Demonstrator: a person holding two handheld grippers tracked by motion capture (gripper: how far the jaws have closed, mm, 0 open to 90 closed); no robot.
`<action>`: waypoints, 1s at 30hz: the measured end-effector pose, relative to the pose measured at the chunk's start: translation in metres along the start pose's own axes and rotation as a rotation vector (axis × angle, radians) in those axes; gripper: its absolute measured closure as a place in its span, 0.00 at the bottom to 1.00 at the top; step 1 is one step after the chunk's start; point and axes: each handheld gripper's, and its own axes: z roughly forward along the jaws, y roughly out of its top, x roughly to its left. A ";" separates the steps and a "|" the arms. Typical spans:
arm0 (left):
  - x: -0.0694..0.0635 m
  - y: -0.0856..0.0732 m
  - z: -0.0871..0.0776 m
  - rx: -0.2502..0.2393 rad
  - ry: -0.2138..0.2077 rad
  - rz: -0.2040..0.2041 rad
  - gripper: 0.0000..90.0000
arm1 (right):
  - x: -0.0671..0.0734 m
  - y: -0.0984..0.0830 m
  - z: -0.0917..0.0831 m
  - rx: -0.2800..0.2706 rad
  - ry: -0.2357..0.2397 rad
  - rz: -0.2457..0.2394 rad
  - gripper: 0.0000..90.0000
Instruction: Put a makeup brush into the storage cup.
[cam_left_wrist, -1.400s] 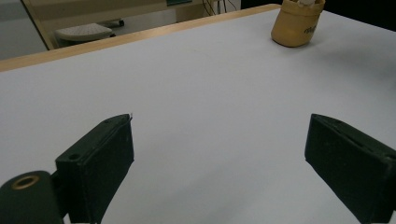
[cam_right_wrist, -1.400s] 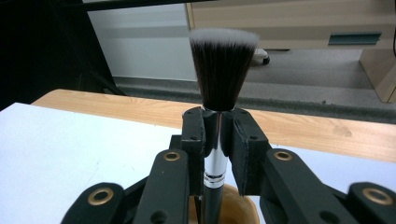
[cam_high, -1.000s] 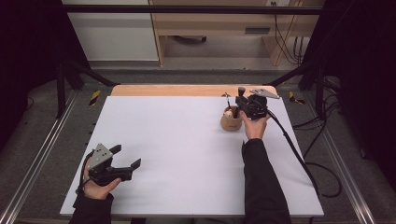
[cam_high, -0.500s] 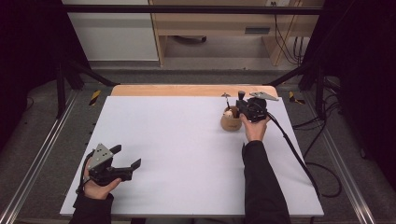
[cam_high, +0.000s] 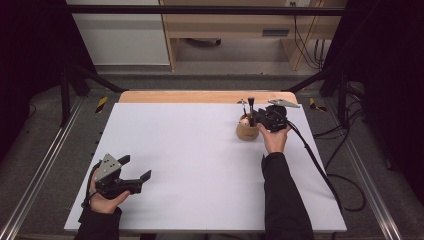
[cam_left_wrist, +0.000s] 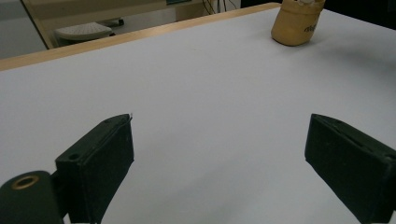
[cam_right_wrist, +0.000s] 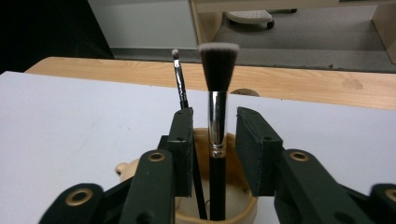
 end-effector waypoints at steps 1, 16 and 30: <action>0.000 0.000 0.000 0.002 0.000 -0.001 0.08 | 0.000 0.000 -0.003 -0.005 0.008 -0.002 0.72; 0.002 -0.001 0.001 0.009 0.004 -0.008 0.08 | 0.011 -0.005 -0.055 -0.047 0.139 -0.056 0.41; 0.001 -0.001 -0.001 0.005 0.007 -0.009 0.08 | 0.024 -0.022 -0.090 -0.023 0.181 -0.139 0.16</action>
